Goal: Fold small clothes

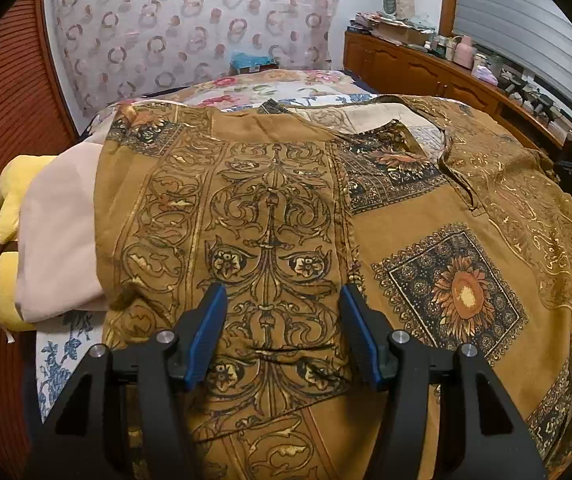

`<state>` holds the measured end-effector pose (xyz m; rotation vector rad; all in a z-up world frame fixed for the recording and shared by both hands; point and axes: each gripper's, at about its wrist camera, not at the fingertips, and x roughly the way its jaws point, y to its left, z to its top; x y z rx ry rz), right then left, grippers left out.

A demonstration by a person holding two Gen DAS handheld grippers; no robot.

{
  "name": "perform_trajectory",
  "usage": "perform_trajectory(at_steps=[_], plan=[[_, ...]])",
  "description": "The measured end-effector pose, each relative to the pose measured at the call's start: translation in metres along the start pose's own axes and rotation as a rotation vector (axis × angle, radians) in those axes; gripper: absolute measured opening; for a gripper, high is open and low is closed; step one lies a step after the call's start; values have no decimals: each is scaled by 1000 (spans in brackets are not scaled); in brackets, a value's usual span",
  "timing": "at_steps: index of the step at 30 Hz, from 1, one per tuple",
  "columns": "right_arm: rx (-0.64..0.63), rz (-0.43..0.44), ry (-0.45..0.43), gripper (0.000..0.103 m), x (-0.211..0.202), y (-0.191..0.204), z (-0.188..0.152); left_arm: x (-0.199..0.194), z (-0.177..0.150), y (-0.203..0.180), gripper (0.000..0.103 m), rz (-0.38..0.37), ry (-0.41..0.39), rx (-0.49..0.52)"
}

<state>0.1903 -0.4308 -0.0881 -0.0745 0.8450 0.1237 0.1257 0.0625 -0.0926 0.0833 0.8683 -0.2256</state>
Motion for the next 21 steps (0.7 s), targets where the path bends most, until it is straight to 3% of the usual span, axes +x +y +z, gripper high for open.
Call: perform_trajectory(at_steps=[11,21], plan=[[56,83,41,65,18,-14,-6,-51,3,-22,58,-29,-147,-38],[40,151,32,32,15,-7,-6,-53,4,-47,58,-5,-204,-54]])
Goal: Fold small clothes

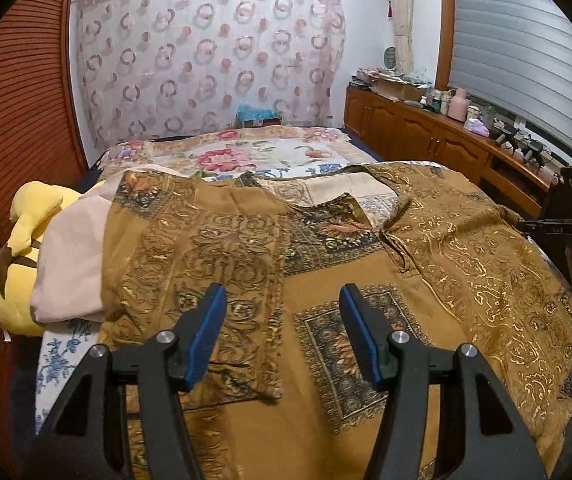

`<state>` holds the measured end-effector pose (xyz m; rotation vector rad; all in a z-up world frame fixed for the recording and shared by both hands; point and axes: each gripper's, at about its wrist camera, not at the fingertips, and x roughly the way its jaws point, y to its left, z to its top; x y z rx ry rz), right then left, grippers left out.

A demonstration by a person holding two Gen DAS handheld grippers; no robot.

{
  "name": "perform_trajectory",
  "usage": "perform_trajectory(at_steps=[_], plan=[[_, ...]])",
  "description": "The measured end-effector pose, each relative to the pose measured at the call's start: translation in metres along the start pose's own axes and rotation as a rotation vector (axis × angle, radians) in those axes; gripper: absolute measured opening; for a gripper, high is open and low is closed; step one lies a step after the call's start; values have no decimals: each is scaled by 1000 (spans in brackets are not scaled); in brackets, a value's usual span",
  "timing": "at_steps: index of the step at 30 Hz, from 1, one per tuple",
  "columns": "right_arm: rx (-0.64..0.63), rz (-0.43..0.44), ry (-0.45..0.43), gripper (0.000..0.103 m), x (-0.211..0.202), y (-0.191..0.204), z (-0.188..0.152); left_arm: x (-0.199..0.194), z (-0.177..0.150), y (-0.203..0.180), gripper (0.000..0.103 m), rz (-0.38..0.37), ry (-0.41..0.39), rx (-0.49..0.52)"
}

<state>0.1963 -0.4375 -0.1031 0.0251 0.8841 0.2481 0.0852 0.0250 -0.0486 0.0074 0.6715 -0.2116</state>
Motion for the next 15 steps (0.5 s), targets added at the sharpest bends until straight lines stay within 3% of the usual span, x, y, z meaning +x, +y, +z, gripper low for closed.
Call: perform_trajectory(at_steps=[9,15], plan=[[-98,-106,-29,7,-4,17,3,1,-2,-19,58,-11,-20,-4],[-146,-111,-86,4,-16,35,13,-2,-2,-29,58,-35,-13,13]])
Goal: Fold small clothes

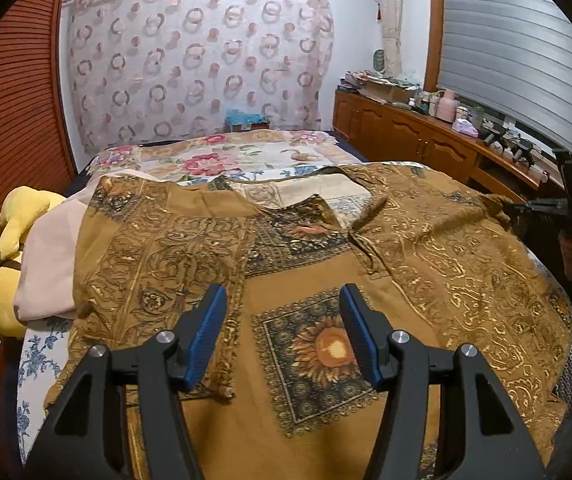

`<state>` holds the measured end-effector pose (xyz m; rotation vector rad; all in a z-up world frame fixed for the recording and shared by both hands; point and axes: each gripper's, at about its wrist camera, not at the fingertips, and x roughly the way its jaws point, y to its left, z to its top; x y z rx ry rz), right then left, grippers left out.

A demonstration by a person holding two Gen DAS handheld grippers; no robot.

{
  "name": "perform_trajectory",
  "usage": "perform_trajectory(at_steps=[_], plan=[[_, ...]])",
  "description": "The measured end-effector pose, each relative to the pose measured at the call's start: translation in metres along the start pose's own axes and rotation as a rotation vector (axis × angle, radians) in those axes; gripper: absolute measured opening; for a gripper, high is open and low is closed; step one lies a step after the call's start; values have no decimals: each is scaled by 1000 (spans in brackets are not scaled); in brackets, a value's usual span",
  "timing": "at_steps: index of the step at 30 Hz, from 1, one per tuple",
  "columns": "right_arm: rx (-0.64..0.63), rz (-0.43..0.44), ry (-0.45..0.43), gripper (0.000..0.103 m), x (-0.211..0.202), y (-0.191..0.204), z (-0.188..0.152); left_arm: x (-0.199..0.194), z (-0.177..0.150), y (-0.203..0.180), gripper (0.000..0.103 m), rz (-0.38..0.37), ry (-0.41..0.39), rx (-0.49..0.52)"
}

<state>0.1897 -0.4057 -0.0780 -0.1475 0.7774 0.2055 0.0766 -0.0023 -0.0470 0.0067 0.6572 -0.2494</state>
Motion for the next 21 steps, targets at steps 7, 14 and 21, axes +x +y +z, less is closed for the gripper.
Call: perform_trajectory(at_steps=[7,14,21], plan=[[-76,35,-85,4,-21,36,17,-10,1,-9,58,-45,-26,3],[-169,91,-71,4,-18,81,17,-19,1,-17,58,-45,-45,22],[-197,116,7,6,5,103,-3,-23,1,-21,58,-46,-53,32]])
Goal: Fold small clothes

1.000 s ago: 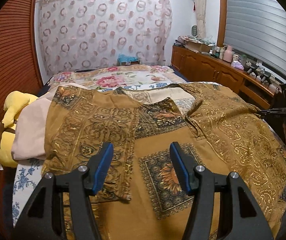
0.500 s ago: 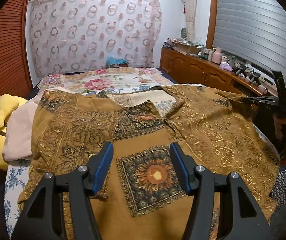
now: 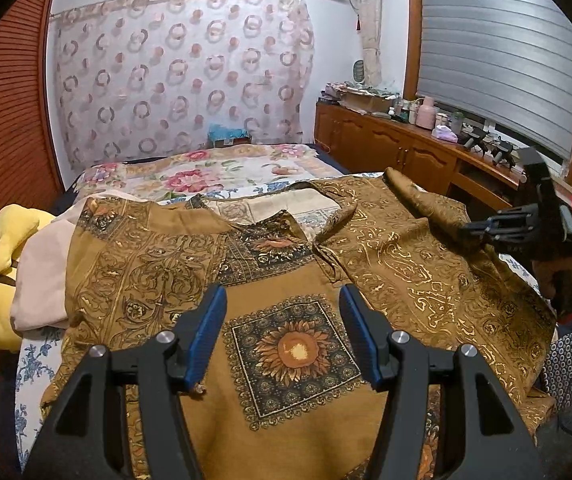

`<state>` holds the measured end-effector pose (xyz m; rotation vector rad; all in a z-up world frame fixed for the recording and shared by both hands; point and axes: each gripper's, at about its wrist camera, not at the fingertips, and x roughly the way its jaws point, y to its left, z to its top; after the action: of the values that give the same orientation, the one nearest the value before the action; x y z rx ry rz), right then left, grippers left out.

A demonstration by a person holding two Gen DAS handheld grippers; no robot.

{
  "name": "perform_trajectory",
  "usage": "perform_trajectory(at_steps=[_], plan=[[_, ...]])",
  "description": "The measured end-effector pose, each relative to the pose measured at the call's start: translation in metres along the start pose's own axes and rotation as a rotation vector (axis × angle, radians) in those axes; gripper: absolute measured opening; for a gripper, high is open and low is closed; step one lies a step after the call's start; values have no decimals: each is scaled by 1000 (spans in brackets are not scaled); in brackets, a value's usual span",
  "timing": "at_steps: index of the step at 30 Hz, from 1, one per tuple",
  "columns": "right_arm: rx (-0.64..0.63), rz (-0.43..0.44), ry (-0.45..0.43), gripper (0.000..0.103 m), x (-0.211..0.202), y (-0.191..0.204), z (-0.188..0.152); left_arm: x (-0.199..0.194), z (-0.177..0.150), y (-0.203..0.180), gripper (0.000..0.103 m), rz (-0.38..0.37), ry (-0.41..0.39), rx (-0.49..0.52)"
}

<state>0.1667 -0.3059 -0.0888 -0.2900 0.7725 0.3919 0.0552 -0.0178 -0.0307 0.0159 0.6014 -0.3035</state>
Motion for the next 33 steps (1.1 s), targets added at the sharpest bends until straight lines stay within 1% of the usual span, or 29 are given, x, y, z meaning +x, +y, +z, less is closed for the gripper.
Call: perform_trajectory(at_steps=[2,4,5,7,8,13,15,17,21,23,28,30,33], plan=[[9,-3,19,11,6,0,-4,0,-1,-1,58,-3,1,0],[20,-3,27,22,7,-1,-6,0,-2,-2,58,-6,2,-1],[25,-3,26,25,6,-1,-6,0,-2,-3,58,-7,2,-2],[31,1,24,42,3,-2,-7,-1,-3,-4,58,-8,2,-1],[33,3,20,45,1,-2,-7,-1,-3,-4,58,-8,2,-1],[57,14,-50,48,-29,-9,0,0,-4,-6,58,-13,0,-3],[71,-3,-80,50,-41,-16,4,0,-3,-6,58,-14,1,-3],[84,-36,-89,50,-46,-26,6,-1,-4,-8,58,-16,1,-3],[155,-91,-51,50,-36,-55,3,0,-5,-9,58,-18,4,-6],[202,-113,-11,50,-22,-71,-3,0,-5,-9,58,-21,6,-8],[285,-108,54,50,5,-95,-14,2,-5,-9,58,-23,14,-7],[300,-113,75,50,14,-100,-16,2,-6,-8,58,-25,16,-6],[302,-102,82,50,22,-104,-14,3,-6,-9,58,-27,18,-5]])
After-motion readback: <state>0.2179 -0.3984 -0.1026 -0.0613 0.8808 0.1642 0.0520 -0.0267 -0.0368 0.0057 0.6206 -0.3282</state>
